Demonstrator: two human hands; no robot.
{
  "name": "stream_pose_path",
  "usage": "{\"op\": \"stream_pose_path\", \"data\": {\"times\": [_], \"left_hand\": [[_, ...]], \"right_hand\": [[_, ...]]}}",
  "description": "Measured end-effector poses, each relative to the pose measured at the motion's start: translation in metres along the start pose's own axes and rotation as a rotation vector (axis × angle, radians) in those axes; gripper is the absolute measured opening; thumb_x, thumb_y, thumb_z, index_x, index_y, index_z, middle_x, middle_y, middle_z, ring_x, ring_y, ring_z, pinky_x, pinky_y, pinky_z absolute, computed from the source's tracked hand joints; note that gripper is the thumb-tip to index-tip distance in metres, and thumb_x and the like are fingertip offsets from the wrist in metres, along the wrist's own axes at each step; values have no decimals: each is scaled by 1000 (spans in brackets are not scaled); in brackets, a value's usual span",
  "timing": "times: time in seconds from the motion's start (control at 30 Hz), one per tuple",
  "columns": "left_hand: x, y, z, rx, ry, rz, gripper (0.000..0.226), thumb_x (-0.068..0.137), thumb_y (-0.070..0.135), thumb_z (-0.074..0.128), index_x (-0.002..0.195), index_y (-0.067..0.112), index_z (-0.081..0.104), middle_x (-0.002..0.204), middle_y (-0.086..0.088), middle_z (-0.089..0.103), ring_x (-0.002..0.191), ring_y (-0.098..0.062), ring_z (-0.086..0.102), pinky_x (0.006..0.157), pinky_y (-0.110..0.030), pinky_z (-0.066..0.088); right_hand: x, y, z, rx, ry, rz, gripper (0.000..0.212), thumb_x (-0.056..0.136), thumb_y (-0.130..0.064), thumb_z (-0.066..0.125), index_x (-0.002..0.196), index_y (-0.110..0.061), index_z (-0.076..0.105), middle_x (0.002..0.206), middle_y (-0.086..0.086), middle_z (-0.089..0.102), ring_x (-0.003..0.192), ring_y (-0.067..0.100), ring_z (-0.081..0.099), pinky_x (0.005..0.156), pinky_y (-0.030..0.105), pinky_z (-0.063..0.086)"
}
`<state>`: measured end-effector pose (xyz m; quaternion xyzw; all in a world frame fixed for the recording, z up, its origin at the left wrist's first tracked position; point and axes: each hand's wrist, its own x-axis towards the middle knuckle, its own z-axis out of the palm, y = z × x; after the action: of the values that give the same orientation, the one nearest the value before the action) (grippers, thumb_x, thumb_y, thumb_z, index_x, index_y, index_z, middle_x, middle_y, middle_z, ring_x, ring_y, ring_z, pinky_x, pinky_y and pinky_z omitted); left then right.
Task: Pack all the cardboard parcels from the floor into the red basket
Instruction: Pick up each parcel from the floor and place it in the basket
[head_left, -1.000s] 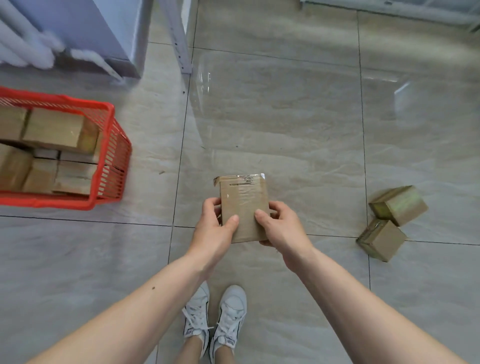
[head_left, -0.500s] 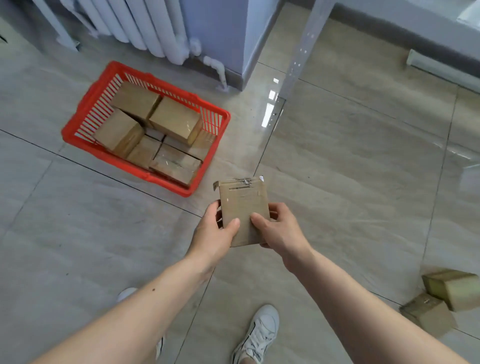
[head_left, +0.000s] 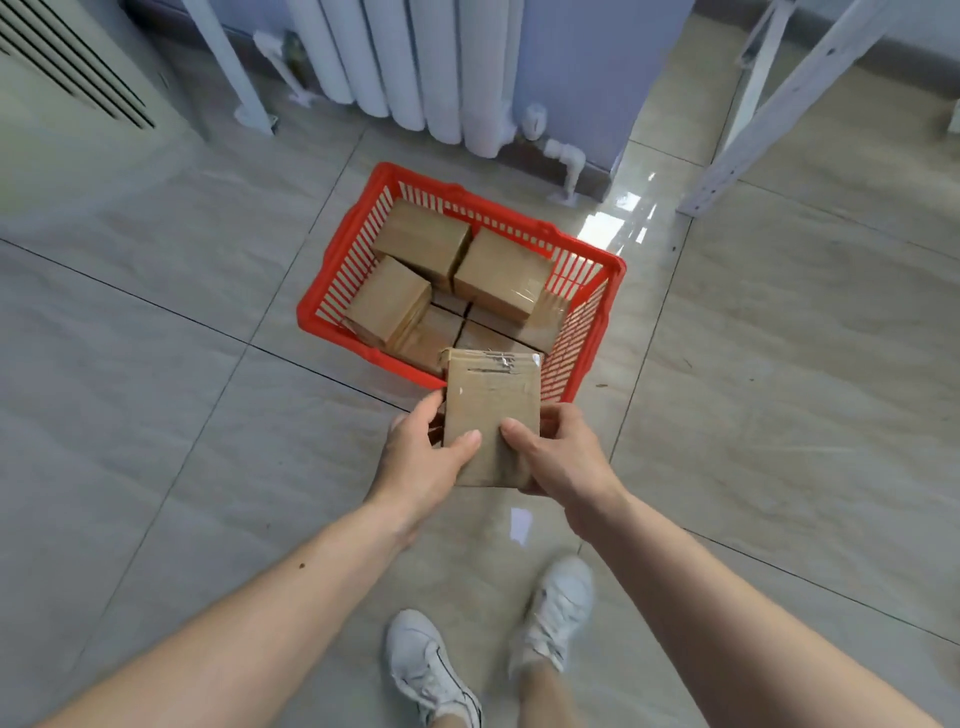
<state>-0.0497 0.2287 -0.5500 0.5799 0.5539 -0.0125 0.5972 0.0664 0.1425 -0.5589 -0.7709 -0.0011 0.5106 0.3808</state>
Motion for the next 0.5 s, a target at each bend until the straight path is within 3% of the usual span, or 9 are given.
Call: {"op": "stream_pose_path", "data": {"times": [0.1, 0.17, 0.3, 0.5], "left_hand": [[30, 4, -19, 23, -3, -21, 43, 73, 37, 60, 113, 54, 58, 121, -2, 62, 105, -14, 64, 95, -42, 54], [50, 10, -27, 33, -3, -39, 41, 75, 36, 56, 113, 52, 58, 121, -1, 64, 107, -16, 64, 95, -44, 53], [94, 23, -37, 43, 58, -61, 64, 86, 25, 64, 144, 27, 35, 130, 0, 60, 116, -19, 59, 102, -44, 48], [157, 20, -39, 96, 43, -100, 47, 93, 15, 52, 136, 31, 42, 132, 0, 59, 116, -19, 57, 104, -44, 46]], "right_hand": [[20, -16, 24, -23, -1, -18, 58, 71, -46, 65, 123, -22, 57, 113, -1, 69, 103, 21, 68, 85, 49, 59], [37, -27, 35, -31, -15, -29, 47, 77, -40, 64, 121, -23, 61, 112, -2, 71, 102, 20, 69, 87, 49, 58], [74, -47, 49, -9, -18, 1, 35, 90, -27, 62, 124, -17, 59, 114, 4, 70, 102, 22, 68, 89, 47, 58], [130, -62, 68, -35, 9, 36, 33, 87, -22, 62, 119, -17, 59, 110, 4, 70, 99, 21, 68, 89, 45, 58]]}}
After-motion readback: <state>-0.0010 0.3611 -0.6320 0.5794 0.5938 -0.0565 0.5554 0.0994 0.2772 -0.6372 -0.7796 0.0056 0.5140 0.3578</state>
